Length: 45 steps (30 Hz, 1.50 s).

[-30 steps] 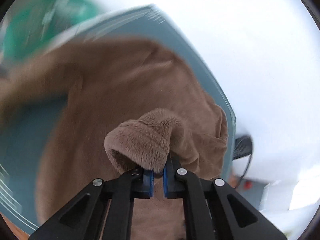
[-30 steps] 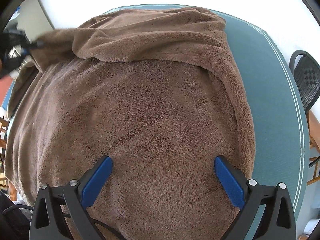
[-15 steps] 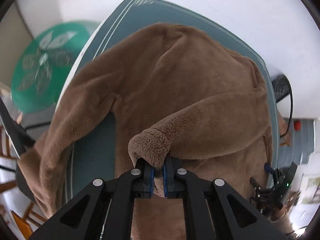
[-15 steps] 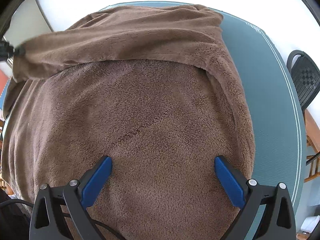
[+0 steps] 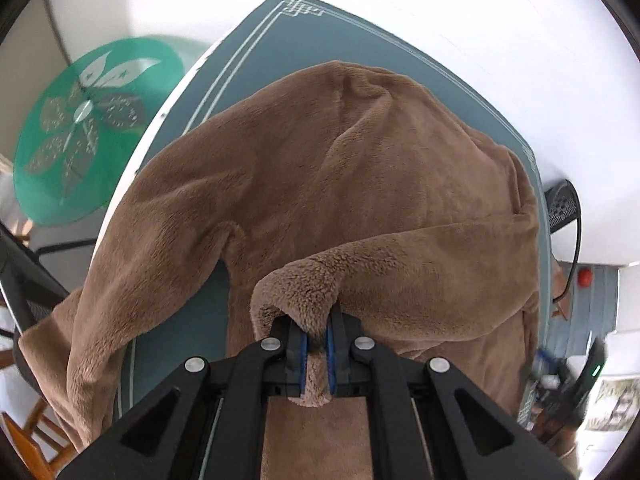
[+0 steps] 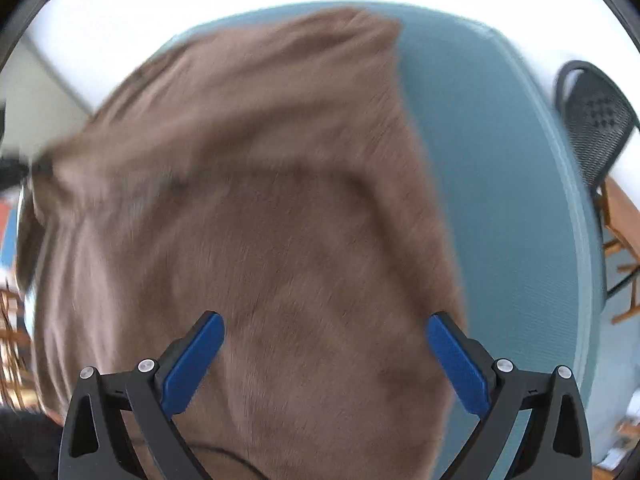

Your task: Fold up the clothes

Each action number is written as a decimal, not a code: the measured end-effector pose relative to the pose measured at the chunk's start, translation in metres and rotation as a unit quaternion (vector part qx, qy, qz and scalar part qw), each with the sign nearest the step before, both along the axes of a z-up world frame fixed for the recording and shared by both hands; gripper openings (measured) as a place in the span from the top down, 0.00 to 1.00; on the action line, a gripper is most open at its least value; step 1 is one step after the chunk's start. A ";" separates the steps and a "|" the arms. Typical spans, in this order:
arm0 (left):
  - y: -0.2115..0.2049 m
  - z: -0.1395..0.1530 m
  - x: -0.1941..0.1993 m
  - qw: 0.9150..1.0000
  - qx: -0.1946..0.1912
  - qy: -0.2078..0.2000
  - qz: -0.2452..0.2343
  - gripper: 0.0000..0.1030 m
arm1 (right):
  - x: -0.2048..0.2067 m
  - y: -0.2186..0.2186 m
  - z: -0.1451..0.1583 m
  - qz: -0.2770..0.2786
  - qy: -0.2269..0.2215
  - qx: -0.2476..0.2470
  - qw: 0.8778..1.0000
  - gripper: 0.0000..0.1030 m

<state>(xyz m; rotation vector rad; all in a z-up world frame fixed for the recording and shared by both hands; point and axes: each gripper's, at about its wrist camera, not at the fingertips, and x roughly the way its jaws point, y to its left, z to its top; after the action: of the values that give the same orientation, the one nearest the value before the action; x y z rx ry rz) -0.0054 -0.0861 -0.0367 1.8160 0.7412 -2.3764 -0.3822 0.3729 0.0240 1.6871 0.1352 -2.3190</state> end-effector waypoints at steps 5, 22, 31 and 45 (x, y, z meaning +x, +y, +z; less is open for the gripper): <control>0.000 0.009 -0.009 1.000 0.008 0.019 -0.013 0.92 | -0.079 0.014 0.017 -0.026 0.040 0.031 0.998 0.00; -0.025 0.048 -0.022 0.997 0.028 0.068 -0.031 0.92 | -0.124 -0.085 0.040 0.186 0.026 0.005 0.982 0.00; -0.015 0.058 -0.024 0.996 0.002 0.064 -0.057 0.92 | -0.152 -0.119 0.025 0.377 -0.022 0.022 0.926 0.00; -0.017 0.054 -0.047 0.997 0.004 0.058 -0.057 0.92 | -0.150 -0.090 0.001 0.414 -0.070 0.116 0.900 0.86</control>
<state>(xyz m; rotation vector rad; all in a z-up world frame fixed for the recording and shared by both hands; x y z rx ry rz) -0.0526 -0.1034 0.0174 1.7817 0.6760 -2.5726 -0.5321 0.2833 0.0251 1.4664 0.9320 -1.5735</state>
